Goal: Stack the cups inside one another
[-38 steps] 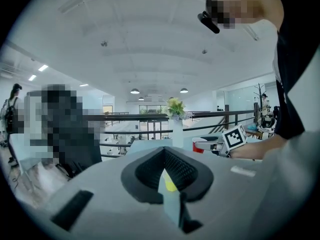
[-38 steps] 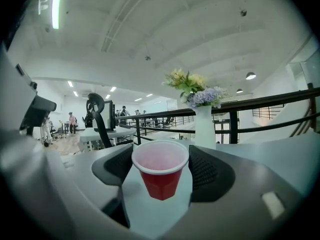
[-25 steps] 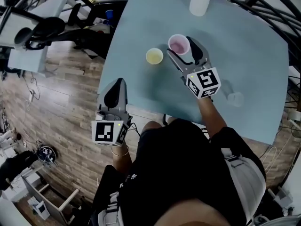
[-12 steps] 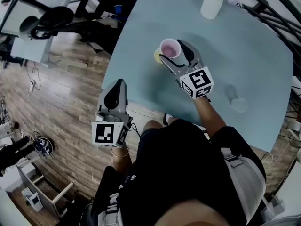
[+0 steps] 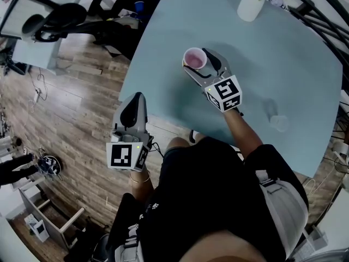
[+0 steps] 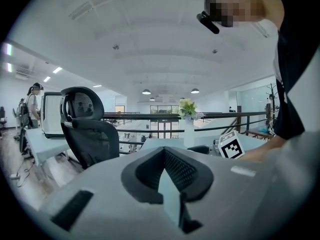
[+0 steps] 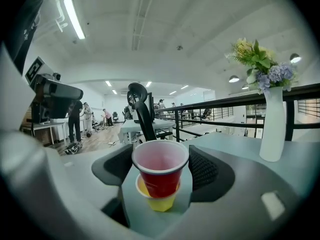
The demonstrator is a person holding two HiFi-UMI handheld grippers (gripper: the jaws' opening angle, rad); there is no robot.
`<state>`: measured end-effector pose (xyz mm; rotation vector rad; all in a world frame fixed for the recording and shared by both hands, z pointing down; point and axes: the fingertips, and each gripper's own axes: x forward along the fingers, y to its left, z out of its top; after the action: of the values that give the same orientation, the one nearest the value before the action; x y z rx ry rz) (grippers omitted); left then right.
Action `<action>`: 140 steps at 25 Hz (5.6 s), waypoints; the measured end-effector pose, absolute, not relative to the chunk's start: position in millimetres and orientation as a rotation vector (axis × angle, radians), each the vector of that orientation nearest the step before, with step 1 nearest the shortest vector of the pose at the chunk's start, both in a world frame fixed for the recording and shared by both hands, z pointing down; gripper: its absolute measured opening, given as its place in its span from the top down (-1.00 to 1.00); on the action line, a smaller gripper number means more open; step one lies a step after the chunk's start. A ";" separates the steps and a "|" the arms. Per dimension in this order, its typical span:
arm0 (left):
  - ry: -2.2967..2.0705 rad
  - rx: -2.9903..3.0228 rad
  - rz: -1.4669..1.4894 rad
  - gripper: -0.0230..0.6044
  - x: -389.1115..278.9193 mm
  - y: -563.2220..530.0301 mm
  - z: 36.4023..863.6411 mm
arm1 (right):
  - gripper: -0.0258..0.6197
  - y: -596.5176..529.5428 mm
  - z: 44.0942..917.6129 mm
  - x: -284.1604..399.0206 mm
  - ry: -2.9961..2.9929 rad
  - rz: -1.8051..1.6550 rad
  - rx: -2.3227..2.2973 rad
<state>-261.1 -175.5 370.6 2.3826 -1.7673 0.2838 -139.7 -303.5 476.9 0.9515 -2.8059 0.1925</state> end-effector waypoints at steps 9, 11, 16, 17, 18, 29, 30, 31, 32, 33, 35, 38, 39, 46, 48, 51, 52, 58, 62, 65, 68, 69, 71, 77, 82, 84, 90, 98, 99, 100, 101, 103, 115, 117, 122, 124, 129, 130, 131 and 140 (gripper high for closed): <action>-1.778 2.355 0.291 0.95 -269.5 -174.4 378.5 | -0.16 -307.1 508.8 -143.8 -2.724 0.184 0.933; -1.783 2.345 0.297 0.95 -272.1 -174.7 379.9 | -0.16 -307.9 514.1 -145.3 -2.713 0.176 0.933; -1.786 2.344 0.300 0.95 -272.3 -178.4 378.0 | -0.17 -308.7 527.0 -145.1 -2.670 0.181 0.928; -1.785 2.346 0.302 0.95 -272.1 -179.2 377.7 | -0.17 -308.9 528.4 -144.6 -2.665 0.181 0.929; -1.784 2.348 0.304 0.95 -272.0 -179.8 377.7 | -0.17 -309.1 529.5 -144.4 -2.661 0.180 0.929; -1.761 2.372 0.299 0.95 -269.5 -178.7 379.6 | -0.19 -301.5 497.2 -129.5 -2.749 0.186 1.020; -1.758 2.377 0.299 0.95 -268.7 -180.0 378.2 | -0.13 -299.6 489.9 -127.4 -2.770 0.185 1.038; -1.753 2.384 0.298 0.95 -268.0 -181.3 377.3 | -0.05 -297.4 482.9 -125.5 -2.789 0.181 1.055; -1.747 2.393 0.296 0.95 -267.4 -182.2 376.8 | 0.03 -294.9 476.4 -123.5 -2.807 0.174 1.071; -1.740 2.402 0.294 0.95 -266.8 -182.7 377.1 | 0.13 -292.0 470.4 -121.5 -2.822 0.165 1.087; -1.721 2.412 0.294 0.95 -265.4 -182.6 380.3 | 0.41 -285.0 460.0 -116.5 -2.848 0.154 1.117; -1.671 2.451 0.281 0.95 -257.1 -187.3 379.4 | 0.84 -275.1 448.7 -106.3 -2.866 0.158 1.176; -1.653 2.466 0.277 0.95 -254.1 -189.6 378.5 | 0.90 -272.7 445.9 -102.6 -2.863 0.155 1.202; -1.486 2.585 0.266 0.95 -231.2 -204.2 377.7 | 0.90 -254.3 431.4 -74.7 -2.812 0.153 1.406; -1.417 2.620 0.268 0.95 -218.6 -209.2 381.2 | 0.90 -247.7 430.7 -61.9 -2.784 0.156 1.477; -1.293 2.695 0.270 0.95 -193.3 -215.9 380.1 | 0.90 -236.0 428.6 -39.0 -2.718 0.161 1.600; -1.253 2.718 0.268 0.95 -185.2 -218.0 379.7 | 0.90 -231.9 427.3 -30.6 -2.695 0.161 1.645; -0.989 2.820 0.275 0.95 -131.2 -224.9 386.7 | 0.90 -199.9 425.4 32.1 -2.510 0.144 1.932; -0.836 2.880 0.284 0.95 -90.5 -222.1 388.6 | 0.90 -170.7 429.2 77.0 -2.369 0.158 2.109; -0.725 2.914 0.291 0.95 -62.1 -217.1 390.8 | 0.90 -148.6 434.3 106.8 -2.254 0.172 2.229; -0.621 2.936 0.303 0.95 -36.2 -208.8 395.3 | 0.89 -125.7 442.0 134.3 -2.140 0.189 2.328; -0.588 2.942 0.308 0.95 -28.1 -205.9 396.8 | 0.87 -118.5 444.2 143.2 -2.103 0.193 2.358; -0.533 2.951 0.320 0.95 -13.8 -201.0 399.4 | 0.83 -106.1 448.5 160.5 -2.033 0.200 2.415; -0.448 2.975 0.356 0.95 14.7 -191.0 403.6 | 0.56 -86.2 466.2 204.2 -1.878 0.226 2.495; -0.457 2.979 0.387 0.95 26.8 -187.3 405.1 | 0.26 -83.2 485.8 231.7 -1.820 0.279 2.504; -0.473 2.977 0.400 0.95 28.0 -187.9 405.7 | 0.15 -85.1 494.1 239.1 -1.806 0.303 2.493; -0.542 2.966 0.432 0.95 21.7 -193.1 406.2 | -0.04 -94.7 519.3 248.6 -1.796 0.375 2.432; -0.625 2.947 0.455 0.95 8.6 -196.8 407.6 | -0.21 -105.9 544.3 255.4 -1.781 0.437 2.370; -0.633 2.945 0.455 0.95 7.3 -196.7 407.7 | -0.21 -106.9 545.9 256.4 -1.780 0.440 2.364; -0.640 2.943 0.457 0.95 6.0 -196.3 407.8 | -0.21 -107.4 547.2 257.4 -1.778 0.442 2.361; -0.648 2.941 0.459 0.95 4.5 -196.1 407.9 | -0.21 -107.7 548.3 258.2 -1.777 0.443 2.358; -0.666 2.935 0.456 0.95 1.4 -196.6 408.0 | -0.20 -108.6 550.2 259.0 -1.774 0.443 2.350; -0.712 2.927 0.438 0.95 -13.7 -197.5 405.4 | -0.05 -112.7 552.8 252.6 -1.776 0.457 2.297; -0.720 2.927 0.428 0.95 -16.4 -196.9 403.9 | -0.05 -112.8 550.8 250.7 -1.778 0.457 2.291; -0.743 2.920 0.406 0.95 -20.9 -194.2 402.6 | -0.05 -115.7 541.7 245.7 -1.815 0.446 2.275; -0.755 2.918 0.399 0.95 -25.7 -194.3 401.7 | -0.05 -119.2 534.9 240.5 -1.836 0.432 2.267; -0.810 2.905 0.369 0.95 -40.4 -194.6 396.7 | -0.05 -133.1 510.3 220.8 -1.924 0.378 2.222; -0.823 2.901 0.363 0.95 -44.3 -194.9 395.7 | -0.05 -136.7 504.8 215.5 -1.945 0.365 2.210; -0.837 2.896 0.357 0.95 -48.6 -195.5 394.6 | -0.05 -140.7 499.3 209.9 -1.967 0.352 2.198; -1.022 2.821 0.318 0.95 -104.6 -199.8 388.4 | -0.05 -184.4 457.1 151.8 -2.173 0.255 2.053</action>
<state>-104.6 -199.8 388.4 2.8207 -1.0221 0.3177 151.8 -184.4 457.1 2.0531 -2.1731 0.2548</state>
